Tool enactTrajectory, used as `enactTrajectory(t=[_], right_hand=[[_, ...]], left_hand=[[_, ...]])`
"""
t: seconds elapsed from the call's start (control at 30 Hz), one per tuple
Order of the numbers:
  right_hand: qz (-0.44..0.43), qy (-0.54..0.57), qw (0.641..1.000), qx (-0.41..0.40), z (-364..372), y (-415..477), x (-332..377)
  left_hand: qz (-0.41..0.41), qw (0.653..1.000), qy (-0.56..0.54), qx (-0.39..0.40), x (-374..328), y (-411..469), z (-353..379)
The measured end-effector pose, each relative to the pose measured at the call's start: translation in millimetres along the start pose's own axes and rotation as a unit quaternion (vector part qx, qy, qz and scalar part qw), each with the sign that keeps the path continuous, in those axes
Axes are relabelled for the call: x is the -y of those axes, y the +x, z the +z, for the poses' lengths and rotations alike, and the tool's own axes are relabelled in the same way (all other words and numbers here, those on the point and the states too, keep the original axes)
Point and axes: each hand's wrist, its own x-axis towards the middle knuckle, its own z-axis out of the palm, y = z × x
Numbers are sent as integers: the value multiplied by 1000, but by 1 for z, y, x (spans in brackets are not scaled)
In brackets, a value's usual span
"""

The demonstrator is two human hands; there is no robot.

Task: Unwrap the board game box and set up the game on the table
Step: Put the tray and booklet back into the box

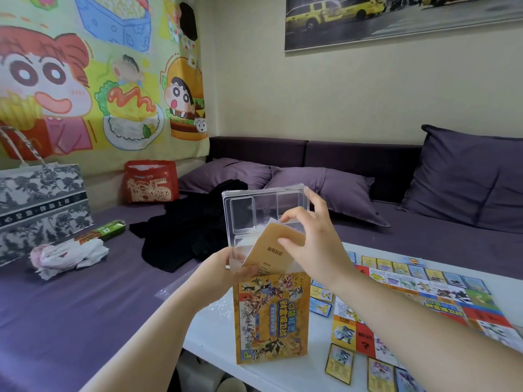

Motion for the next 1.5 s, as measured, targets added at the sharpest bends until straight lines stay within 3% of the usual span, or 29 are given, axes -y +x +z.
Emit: enactTrajectory(t=[0.2,0.4,0.63,0.77,0.97,1.27,1.5], right_hand=[[3,0,1000,-23,4,3,-1],[35,-78,996,-18,2,-7,-10],[-134,-199,967,-81,-5,4,1],[-226,-267,936,-41,-15,21,11],[-295,-307,905,21,-14,36,10],[-285,-251,925,27,-3,21,2],[-259,-237,936,39,25,-12,-19]], left_hand=[[5,1000,19,10,4,1,-1],[7,1000,27,-1,1,-1,-1],[15,999,35,24,-2,-2,-2],[23,999,35,24,-17,-8,1],[-27,999,-2,21,-25,-12,-2],[-84,991,-104,-2,-27,-22,3],[-72,985,-156,-6,-32,-28,7]])
